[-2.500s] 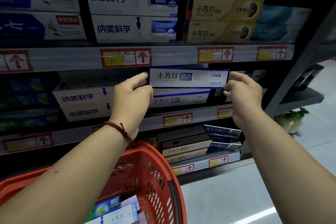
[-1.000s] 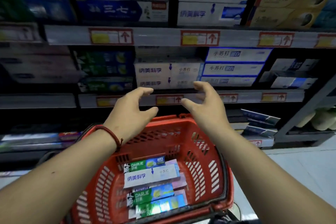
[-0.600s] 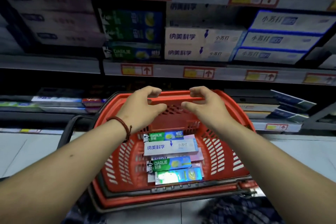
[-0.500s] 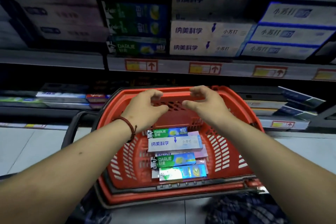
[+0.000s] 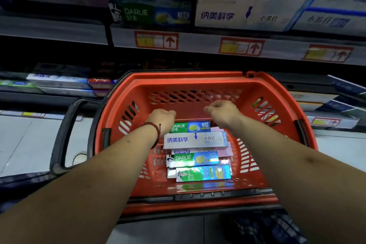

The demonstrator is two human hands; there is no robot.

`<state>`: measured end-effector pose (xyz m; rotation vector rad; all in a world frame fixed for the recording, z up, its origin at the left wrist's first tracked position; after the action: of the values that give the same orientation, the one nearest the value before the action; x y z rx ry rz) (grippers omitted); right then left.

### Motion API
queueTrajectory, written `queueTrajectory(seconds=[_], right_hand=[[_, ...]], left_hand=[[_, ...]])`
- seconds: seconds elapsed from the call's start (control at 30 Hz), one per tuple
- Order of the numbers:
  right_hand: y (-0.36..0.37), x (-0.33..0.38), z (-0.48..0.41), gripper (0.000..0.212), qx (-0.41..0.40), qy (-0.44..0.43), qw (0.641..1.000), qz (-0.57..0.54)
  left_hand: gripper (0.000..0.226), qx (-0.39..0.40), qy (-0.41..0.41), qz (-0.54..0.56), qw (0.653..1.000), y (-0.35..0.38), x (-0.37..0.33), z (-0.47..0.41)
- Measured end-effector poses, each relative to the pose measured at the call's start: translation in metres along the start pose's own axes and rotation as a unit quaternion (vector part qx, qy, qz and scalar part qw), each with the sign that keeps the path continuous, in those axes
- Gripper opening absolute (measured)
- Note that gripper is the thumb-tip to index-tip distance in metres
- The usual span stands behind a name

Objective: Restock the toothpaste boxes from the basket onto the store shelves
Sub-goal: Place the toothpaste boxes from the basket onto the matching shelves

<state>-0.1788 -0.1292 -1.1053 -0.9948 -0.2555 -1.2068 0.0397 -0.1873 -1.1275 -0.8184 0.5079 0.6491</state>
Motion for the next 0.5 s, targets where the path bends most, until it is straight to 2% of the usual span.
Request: queueTrajectory(seconds=[0.13, 0.27, 0.4, 0.5], right_hand=[[0.016, -0.034, -0.018, 0.028, 0.012, 0.07, 0.994, -0.086], [0.035, -0.057, -0.041, 0.046, -0.002, 0.108, 0.985, -0.136], [0.048, -0.077, -0.059, 0.071, -0.002, 0.146, 0.979, -0.145], [0.056, -0.086, -0.066, 0.076, 0.019, 0.17, 0.968, -0.184]], left_hand=[[0.047, -0.004, -0.057, 0.033, 0.998, 0.011, 0.03, -0.025], [0.058, -0.017, -0.116, 0.063, 0.991, 0.017, 0.057, -0.041], [0.054, 0.005, -0.142, 0.092, 0.986, 0.028, 0.069, -0.054], [0.039, 0.005, -0.159, 0.135, 0.978, 0.031, 0.075, -0.062]])
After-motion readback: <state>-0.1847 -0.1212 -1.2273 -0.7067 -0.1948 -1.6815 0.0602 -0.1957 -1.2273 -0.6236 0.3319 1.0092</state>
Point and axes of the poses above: each hand's wrist, its own z-axis away from the middle knuckle, its own y-axis out of the palm, x = y × z, the point moved 10 cm from there along -z, towards the middle knuckle, and after that the axes turned 5 degrees about x, right-handed, at the moved point
